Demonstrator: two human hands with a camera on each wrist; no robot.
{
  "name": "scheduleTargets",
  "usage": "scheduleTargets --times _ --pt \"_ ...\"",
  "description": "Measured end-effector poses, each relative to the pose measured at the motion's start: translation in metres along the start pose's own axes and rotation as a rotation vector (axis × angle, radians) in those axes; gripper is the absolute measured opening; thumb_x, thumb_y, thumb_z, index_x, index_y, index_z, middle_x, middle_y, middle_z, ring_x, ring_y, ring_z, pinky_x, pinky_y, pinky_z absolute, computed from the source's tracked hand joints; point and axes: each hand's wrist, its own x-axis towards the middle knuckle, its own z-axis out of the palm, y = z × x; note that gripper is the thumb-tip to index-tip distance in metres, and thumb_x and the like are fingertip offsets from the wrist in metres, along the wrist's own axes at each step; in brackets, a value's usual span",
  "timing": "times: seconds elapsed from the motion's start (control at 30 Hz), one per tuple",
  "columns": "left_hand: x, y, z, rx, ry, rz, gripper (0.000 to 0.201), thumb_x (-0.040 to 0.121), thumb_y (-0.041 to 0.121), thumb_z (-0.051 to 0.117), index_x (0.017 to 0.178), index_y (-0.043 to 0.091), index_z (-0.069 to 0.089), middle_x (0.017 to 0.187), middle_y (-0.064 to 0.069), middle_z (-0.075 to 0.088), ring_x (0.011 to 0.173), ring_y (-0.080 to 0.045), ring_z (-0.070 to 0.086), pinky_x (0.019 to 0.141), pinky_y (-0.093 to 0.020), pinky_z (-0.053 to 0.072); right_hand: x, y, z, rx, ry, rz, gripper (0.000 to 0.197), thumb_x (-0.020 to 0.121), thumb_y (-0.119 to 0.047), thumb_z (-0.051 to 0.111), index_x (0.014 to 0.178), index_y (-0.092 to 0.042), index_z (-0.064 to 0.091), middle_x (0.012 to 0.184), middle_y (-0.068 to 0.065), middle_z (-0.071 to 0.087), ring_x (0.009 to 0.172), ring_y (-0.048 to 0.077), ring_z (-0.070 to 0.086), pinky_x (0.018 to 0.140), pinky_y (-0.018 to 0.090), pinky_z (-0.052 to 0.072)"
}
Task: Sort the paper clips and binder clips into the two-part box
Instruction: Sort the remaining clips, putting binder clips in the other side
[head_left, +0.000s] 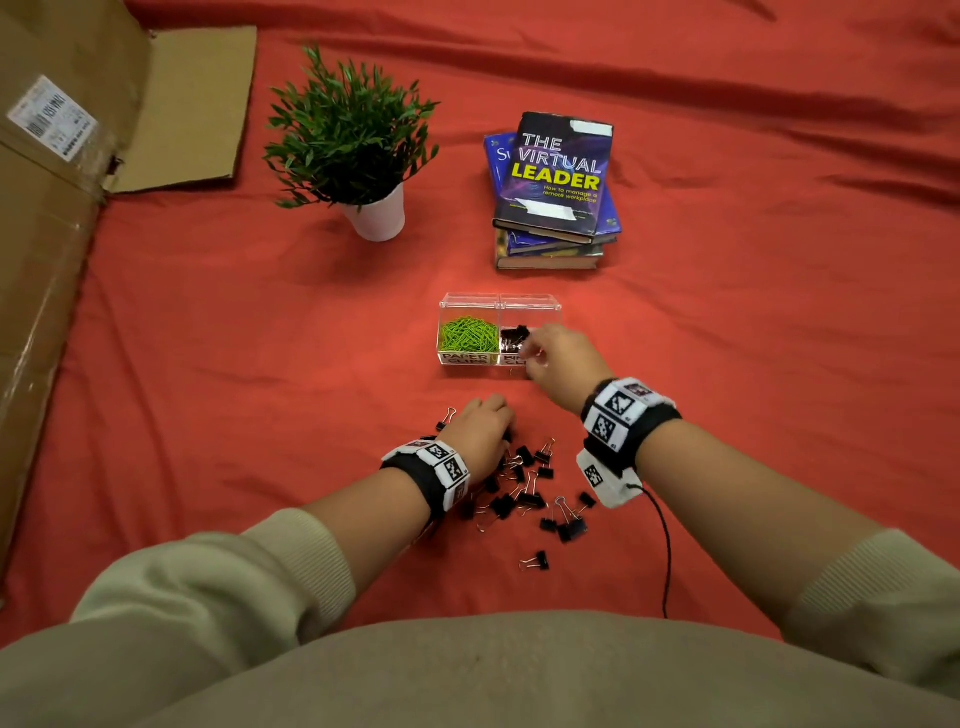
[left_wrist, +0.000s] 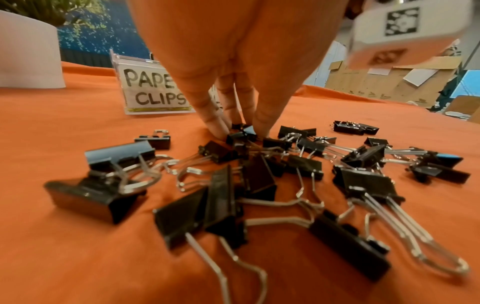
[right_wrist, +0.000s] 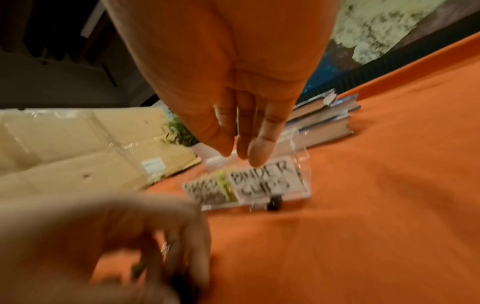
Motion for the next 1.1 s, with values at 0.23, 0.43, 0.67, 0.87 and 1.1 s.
scheduleTargets --times 0.23,0.43,0.67,0.87,1.1 --pt "-0.003 0.001 -0.001 0.021 -0.026 -0.055 0.02 0.087 0.011 0.052 0.107 0.011 0.052 0.113 -0.01 0.045 0.105 -0.031 0.046 0.089 -0.046 0.044 -0.057 0.017 0.045 -0.199 -0.321 0.031 0.038 0.084 -0.024 0.054 0.121 -0.015 0.054 0.115 0.005 0.047 0.112 0.024 0.044 0.091 0.037 0.047" --pt "-0.006 -0.004 0.003 0.026 -0.027 -0.045 0.018 0.083 -0.002 0.046 0.096 0.008 0.055 0.102 -0.01 0.044 0.095 -0.031 0.049 0.08 -0.044 0.044 -0.085 0.023 0.069 -0.25 -0.339 -0.018 0.052 0.08 -0.031 0.067 0.126 -0.018 0.048 0.126 0.003 0.037 0.113 0.025 0.037 0.089 0.04 0.048" --pt "-0.013 -0.006 0.0 0.008 -0.035 0.018 0.027 0.085 0.002 0.05 0.11 0.009 0.055 0.109 -0.009 0.045 0.098 -0.029 0.049 0.084 -0.043 0.045 -0.082 0.022 0.072 -0.009 -0.314 0.051 0.03 0.078 -0.013 0.068 0.102 -0.021 0.053 0.108 -0.004 0.048 0.099 0.02 0.044 0.087 0.031 0.041" --pt "-0.014 -0.005 -0.004 0.07 -0.068 0.025 0.024 0.085 -0.002 0.05 0.107 0.006 0.052 0.113 -0.011 0.046 0.102 -0.031 0.05 0.085 -0.04 0.041 -0.079 0.027 0.068 0.126 -0.296 0.081 0.023 0.077 -0.006 0.066 0.079 -0.024 0.052 0.082 -0.009 0.054 0.071 0.01 0.049 0.06 0.016 0.035" --pt "-0.011 -0.009 -0.01 -0.001 -0.049 -0.008 0.022 0.081 0.004 0.058 0.101 0.009 0.051 0.109 -0.011 0.056 0.1 -0.032 0.055 0.083 -0.042 0.046 -0.053 0.03 0.035 0.351 -0.188 0.276 0.02 0.073 -0.004 0.074 0.079 -0.014 0.057 0.077 0.001 0.063 0.068 0.014 0.056 0.062 0.03 0.049"
